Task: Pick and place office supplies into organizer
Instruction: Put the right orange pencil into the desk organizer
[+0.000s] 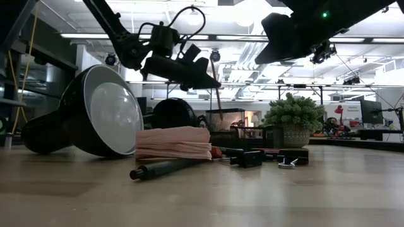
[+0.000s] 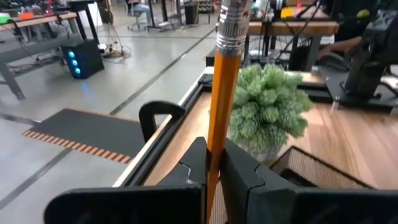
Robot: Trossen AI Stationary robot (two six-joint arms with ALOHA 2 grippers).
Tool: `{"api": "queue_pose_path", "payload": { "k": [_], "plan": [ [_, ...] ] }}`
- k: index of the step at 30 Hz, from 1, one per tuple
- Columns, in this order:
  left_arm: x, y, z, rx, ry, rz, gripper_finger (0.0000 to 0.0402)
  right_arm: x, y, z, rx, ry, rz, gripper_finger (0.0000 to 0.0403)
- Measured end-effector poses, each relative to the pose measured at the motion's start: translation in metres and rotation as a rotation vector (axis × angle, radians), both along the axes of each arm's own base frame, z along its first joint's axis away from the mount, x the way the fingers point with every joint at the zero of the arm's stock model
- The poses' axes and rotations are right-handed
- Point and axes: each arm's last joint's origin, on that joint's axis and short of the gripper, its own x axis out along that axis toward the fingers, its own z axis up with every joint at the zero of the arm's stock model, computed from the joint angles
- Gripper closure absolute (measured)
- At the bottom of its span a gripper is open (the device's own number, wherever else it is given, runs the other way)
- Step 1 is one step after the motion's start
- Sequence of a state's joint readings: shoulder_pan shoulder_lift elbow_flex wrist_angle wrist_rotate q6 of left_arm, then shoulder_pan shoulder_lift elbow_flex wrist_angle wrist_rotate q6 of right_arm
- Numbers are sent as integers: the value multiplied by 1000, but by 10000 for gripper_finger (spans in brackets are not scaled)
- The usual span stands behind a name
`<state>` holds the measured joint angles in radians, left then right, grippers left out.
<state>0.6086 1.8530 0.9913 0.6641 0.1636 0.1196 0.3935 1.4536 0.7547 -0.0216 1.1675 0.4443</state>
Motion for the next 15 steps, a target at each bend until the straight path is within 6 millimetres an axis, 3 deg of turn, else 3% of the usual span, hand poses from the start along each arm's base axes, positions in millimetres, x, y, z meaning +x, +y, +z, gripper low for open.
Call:
{"api": "queue_pose_path", "payload": {
  "k": [15],
  "plan": [
    [-1,-1,-4,-18,34,-9,318,2,1,1,23,-19,16,290]
  ]
}}
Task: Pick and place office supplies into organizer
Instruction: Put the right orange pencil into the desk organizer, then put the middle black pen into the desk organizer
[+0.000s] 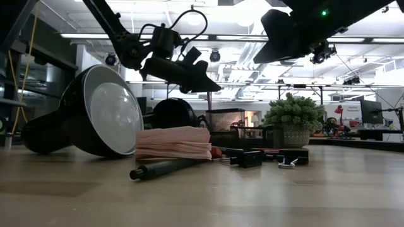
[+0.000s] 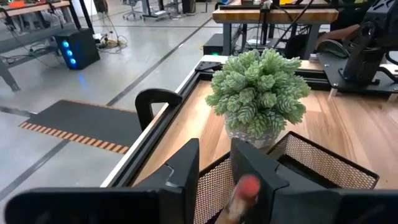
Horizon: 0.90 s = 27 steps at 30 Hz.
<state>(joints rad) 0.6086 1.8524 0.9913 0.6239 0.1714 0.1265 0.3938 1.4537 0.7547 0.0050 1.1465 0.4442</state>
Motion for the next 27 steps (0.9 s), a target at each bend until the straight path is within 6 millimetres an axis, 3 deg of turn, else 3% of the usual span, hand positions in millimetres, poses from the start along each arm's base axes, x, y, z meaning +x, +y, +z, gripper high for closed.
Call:
{"api": "queue_pose_path", "payload": {
  "k": [7,19,27],
  "plan": [
    [1,1,5,49,-33,-4,310,0,0,0,0,-1,0,290],
    [1,1,38,139,-31,-12,309,0,0,1,3,-8,0,290],
    [-24,-17,93,210,-21,-33,309,1,0,0,-2,16,22,290]
  ]
}}
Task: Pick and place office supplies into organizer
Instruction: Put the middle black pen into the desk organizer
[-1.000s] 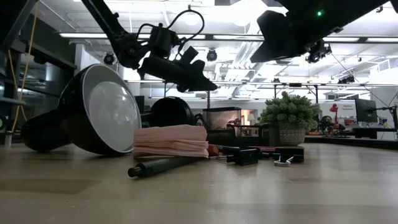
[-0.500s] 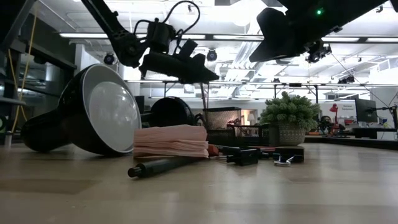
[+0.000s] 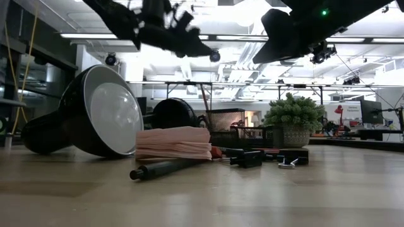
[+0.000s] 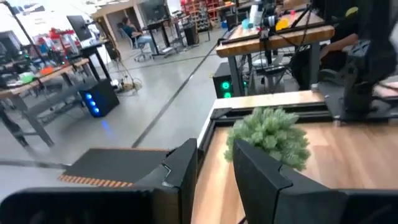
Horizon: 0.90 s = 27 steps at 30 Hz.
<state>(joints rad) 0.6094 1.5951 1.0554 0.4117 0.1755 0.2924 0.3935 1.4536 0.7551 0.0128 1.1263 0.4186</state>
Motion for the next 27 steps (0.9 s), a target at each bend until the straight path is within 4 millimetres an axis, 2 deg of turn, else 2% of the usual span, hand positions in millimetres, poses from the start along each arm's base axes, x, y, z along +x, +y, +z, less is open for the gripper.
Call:
{"api": "queue_pose_path", "payload": {
  "k": [5,7,10,19,27],
  "plan": [
    [-29,-24,28,-84,78,-85,309,0,0,-1,5,15,16,290],
    [-39,-34,33,-117,107,-135,309,0,1,-1,16,23,37,290],
    [-46,-54,31,-162,131,-188,309,1,2,-2,47,43,84,290],
    [-54,-114,-8,-224,212,-314,309,3,10,-8,263,120,332,290],
    [-55,-156,-46,-278,313,-351,309,12,15,-12,324,71,385,290]
  ]
}}
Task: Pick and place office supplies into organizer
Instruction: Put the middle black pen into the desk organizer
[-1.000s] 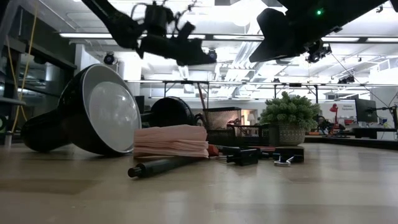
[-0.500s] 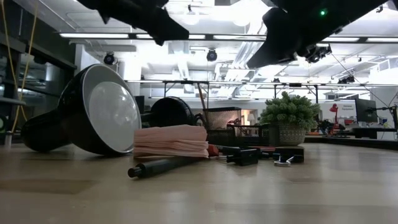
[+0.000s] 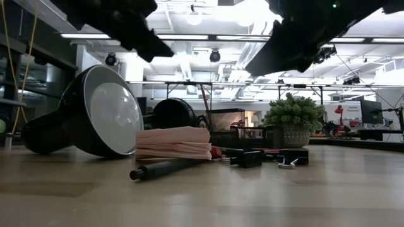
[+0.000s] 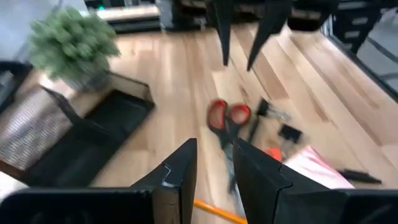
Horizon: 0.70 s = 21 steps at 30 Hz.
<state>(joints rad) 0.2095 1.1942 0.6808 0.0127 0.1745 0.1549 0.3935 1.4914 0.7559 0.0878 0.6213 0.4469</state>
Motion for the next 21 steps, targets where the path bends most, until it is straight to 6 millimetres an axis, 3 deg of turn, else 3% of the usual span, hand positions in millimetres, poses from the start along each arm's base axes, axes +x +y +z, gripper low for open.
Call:
{"api": "queue_pose_path", "payload": {
  "k": [11,16,21],
  "plan": [
    [-4,-35,-23,26,67,15,309,38,7,-45,5,37,16,290],
    [-7,-43,-30,30,97,19,309,64,10,-44,-12,83,80,290],
    [-11,-46,-37,33,145,59,309,82,5,-36,-8,179,33,290]
  ]
}}
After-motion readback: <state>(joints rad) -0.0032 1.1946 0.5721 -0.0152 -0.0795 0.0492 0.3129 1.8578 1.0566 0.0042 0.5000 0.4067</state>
